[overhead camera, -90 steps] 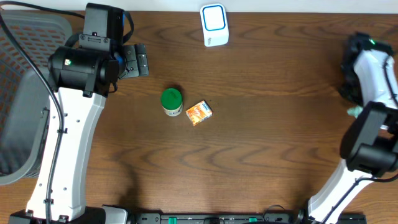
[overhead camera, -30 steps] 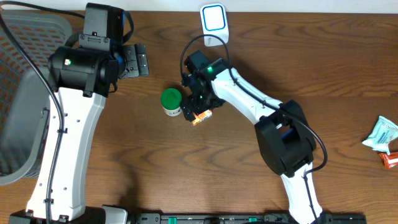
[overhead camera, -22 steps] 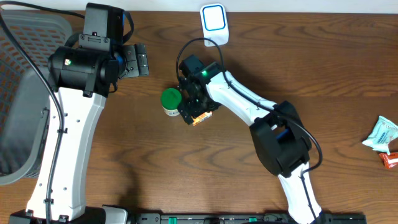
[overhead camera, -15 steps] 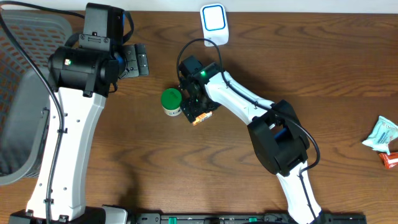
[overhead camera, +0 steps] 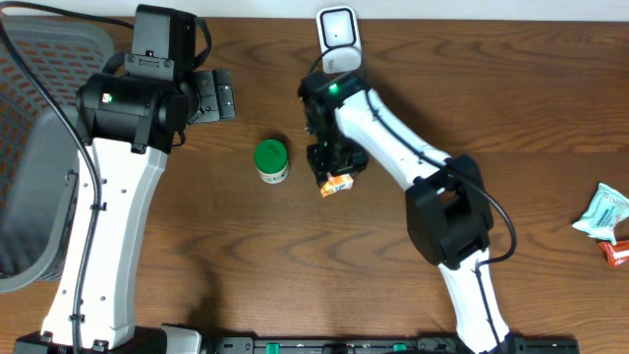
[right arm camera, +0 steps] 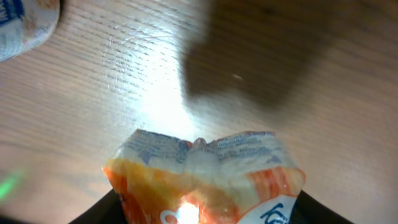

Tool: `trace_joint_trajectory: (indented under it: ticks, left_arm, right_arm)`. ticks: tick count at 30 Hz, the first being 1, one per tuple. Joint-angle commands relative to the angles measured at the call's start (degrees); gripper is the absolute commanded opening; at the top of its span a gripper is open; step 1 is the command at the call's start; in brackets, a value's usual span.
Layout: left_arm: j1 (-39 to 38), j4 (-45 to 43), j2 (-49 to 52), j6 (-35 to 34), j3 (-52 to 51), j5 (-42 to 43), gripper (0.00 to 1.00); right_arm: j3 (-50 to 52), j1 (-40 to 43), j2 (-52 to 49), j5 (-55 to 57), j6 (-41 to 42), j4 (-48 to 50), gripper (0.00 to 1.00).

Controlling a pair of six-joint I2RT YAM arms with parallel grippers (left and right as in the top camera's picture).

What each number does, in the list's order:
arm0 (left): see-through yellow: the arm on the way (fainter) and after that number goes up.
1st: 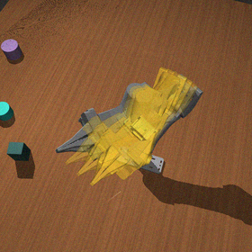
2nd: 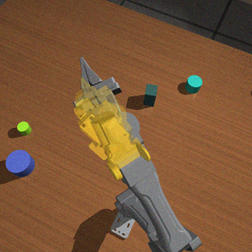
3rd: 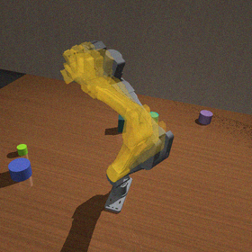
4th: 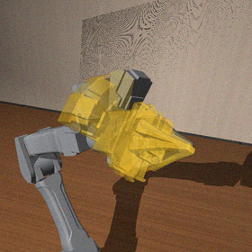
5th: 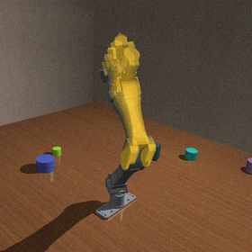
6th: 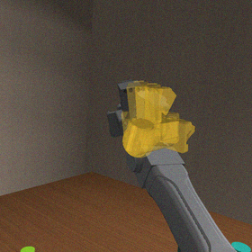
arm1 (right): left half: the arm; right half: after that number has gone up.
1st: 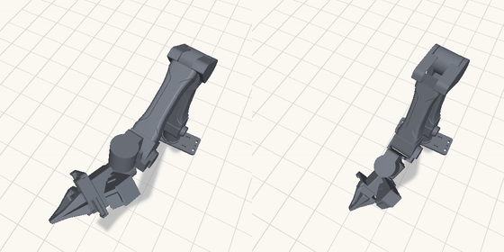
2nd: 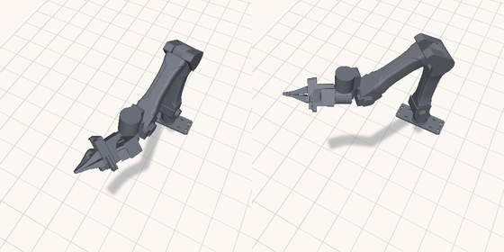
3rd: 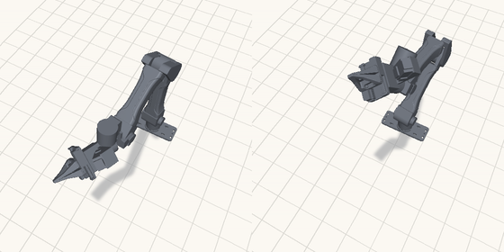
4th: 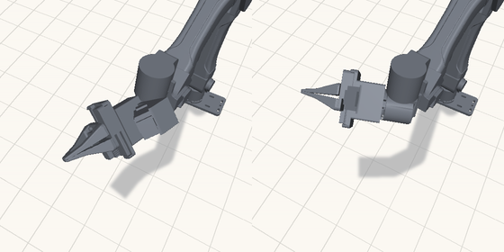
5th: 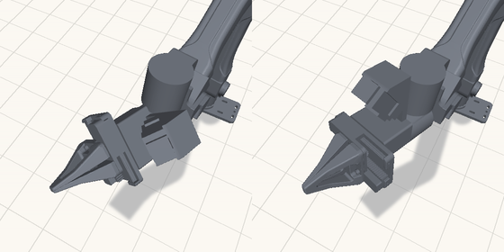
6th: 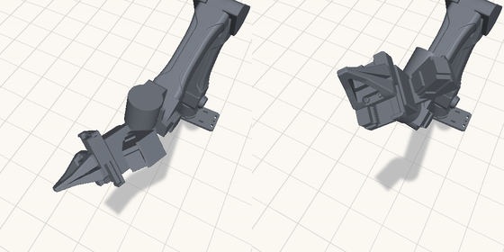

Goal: Scan the item barcode
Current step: 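Reach the right gripper to the orange snack pack and grasp it, then lift the orange pack and carry it up to the scanner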

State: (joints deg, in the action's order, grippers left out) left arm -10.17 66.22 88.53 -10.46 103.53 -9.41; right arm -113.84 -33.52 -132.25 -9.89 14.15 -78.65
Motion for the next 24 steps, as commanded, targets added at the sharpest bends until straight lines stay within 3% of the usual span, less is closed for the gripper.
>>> trace_joint_trajectory:
  ticks: [1,6,18,24]
  left_arm:
    - [0.28,0.20,0.20,0.13,0.20,-0.92,0.98]
    - [0.28,0.20,0.20,0.15,0.20,-0.92,0.98]
    - [0.28,0.20,0.20,0.15,0.20,-0.92,0.98]
    - [0.28,0.20,0.20,0.13,0.20,-0.92,0.98]
  right_arm:
    - [-1.95,2.78,-0.22,-7.37,3.63,-3.82,0.55]
    - [-1.86,5.99,-0.24,-13.94,3.61,-8.07,0.55]
    - [-1.57,7.69,-0.24,-16.63,3.58,-18.64,0.54]
    - [-1.57,7.72,-0.24,-19.04,2.64,-18.01,0.53]
